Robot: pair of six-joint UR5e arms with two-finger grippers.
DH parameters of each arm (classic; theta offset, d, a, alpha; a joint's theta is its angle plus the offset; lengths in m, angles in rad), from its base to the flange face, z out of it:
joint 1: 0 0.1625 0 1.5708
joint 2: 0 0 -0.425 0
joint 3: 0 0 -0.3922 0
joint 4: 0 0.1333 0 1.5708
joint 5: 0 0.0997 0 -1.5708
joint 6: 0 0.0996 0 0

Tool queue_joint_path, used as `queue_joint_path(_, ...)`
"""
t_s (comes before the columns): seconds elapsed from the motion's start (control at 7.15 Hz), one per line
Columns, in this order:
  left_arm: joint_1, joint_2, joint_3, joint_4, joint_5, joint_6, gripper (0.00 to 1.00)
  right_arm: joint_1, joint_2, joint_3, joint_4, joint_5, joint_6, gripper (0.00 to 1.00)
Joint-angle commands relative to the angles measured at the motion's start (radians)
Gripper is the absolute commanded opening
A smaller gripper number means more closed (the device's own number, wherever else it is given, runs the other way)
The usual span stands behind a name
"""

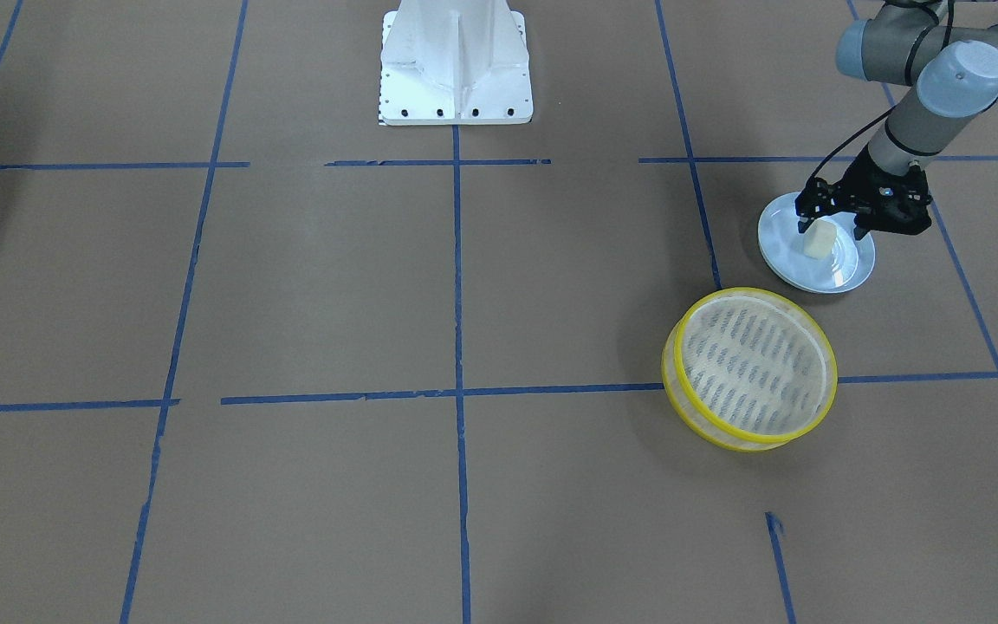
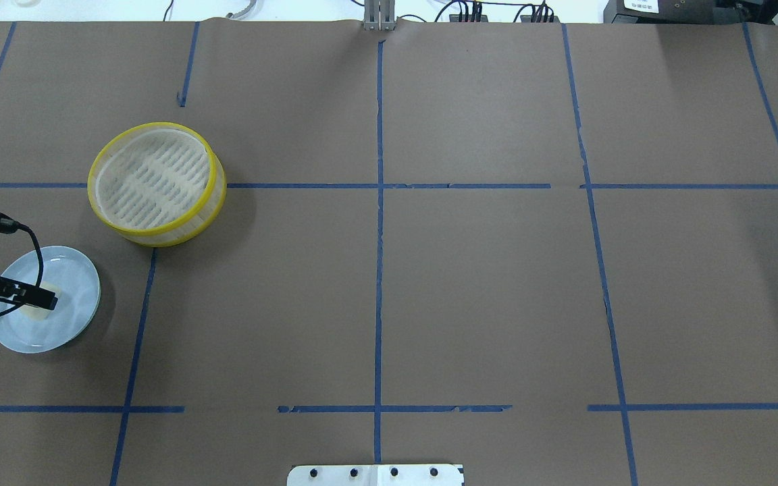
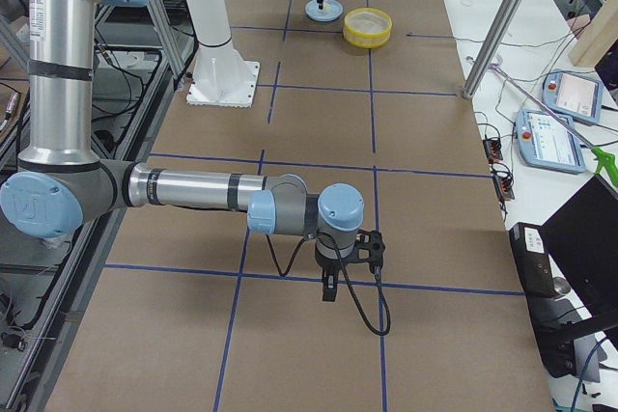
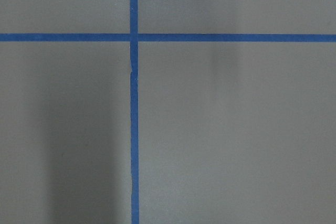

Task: Place bun in steamer
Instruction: 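Move the left gripper down over the white bun on the blue plate, then close the left gripper on the white bun and lift it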

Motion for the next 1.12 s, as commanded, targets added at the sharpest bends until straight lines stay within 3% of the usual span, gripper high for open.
queue_joint_path(0.0, 0.011, -0.006, 0.01, 0.0, 0.007, -0.004, 0.85, 0.0, 0.0, 0.0, 0.0, 0.0, 0.0, 1.0)
queue_joint_path(0.98, 0.021, -0.019, 0.026, 0.0, 0.007, -0.004, 0.4, 0.0, 0.0, 0.0, 0.0, 0.0, 0.0, 1.0)
